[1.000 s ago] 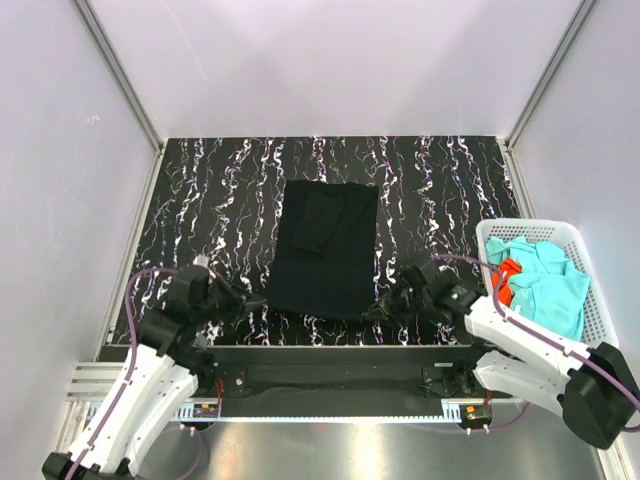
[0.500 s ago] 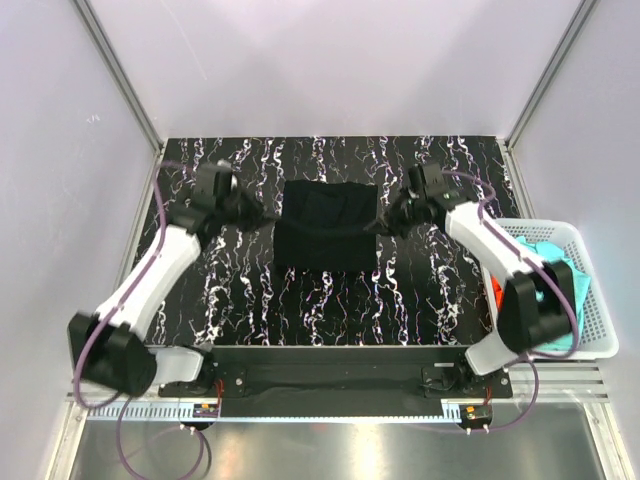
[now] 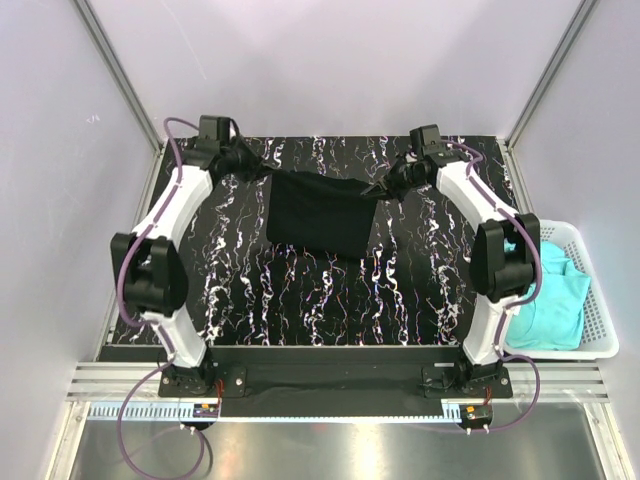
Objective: Fold and stack the t-shirts
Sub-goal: Fold the tshirt
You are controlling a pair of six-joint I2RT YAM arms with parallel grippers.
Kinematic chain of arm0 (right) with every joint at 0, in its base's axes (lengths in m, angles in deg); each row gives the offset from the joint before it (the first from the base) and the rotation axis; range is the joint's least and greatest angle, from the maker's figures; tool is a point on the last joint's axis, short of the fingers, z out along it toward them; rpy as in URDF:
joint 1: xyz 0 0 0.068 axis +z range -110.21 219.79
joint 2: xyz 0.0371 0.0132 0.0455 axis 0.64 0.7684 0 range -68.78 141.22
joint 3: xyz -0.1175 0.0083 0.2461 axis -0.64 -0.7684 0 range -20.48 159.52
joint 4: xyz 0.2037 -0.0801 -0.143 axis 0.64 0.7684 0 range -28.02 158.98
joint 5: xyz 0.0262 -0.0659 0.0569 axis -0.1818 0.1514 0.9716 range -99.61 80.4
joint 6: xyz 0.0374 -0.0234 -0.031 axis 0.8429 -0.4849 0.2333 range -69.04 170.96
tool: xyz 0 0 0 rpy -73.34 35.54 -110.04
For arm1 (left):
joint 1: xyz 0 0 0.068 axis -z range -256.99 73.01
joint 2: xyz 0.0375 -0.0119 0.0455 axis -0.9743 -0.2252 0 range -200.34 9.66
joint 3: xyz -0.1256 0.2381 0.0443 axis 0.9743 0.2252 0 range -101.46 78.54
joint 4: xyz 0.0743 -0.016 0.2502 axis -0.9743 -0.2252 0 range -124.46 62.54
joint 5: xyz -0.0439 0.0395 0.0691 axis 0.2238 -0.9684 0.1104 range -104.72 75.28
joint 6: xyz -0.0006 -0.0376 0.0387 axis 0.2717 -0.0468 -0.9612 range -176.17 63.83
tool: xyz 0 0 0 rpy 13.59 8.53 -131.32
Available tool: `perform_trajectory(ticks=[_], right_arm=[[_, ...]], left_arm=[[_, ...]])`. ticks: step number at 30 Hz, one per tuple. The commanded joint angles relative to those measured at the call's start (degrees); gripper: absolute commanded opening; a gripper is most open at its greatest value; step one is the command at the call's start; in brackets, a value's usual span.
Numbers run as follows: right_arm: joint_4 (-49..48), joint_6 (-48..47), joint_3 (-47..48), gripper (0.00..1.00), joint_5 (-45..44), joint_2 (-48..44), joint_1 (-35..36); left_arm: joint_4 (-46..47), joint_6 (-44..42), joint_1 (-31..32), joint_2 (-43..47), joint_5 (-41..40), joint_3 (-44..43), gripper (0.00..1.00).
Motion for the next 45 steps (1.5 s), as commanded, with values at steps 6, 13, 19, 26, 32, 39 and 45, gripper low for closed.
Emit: perform_trajectory(ticks=[6, 13, 19, 26, 32, 39, 45], right_arm=[[1.3, -1.1, 8.1, 0.00, 4.2, 6.5, -2.6], [1.1, -1.3, 11.5, 0.00, 4.9, 11.2, -4.4], [1.1, -1.4, 16.5, 0.00, 6.4, 17.1, -5.2], [1.0, -1.2, 26.5, 0.04, 8.5, 26.3, -5.6], [1.0, -0.6, 34.9, 0.07, 9.5, 33.8, -6.6], [1.0, 0.4, 43.4, 0.14, 11.0, 41.4, -7.4], [1.0, 0.8, 56.8, 0.50, 11.8, 51.6, -10.1]], left_arm=[[5.3, -1.1, -0.6, -10.9, 7.0, -11.7, 0.00], [6.0, -0.6, -1.2, -19.2, 9.1, -18.0, 0.00], [6.7, -0.3, -1.7, -25.4, 10.1, -23.0, 0.00], [8.0, -0.5, -2.8, -33.4, 11.2, -28.2, 0.00], [11.8, 2.0, -3.3, -38.3, 11.7, -30.8, 0.00], [14.4, 4.0, -4.2, -42.2, 11.6, -32.8, 0.00], [14.6, 2.6, -6.5, -44.7, 10.9, -34.2, 0.20]])
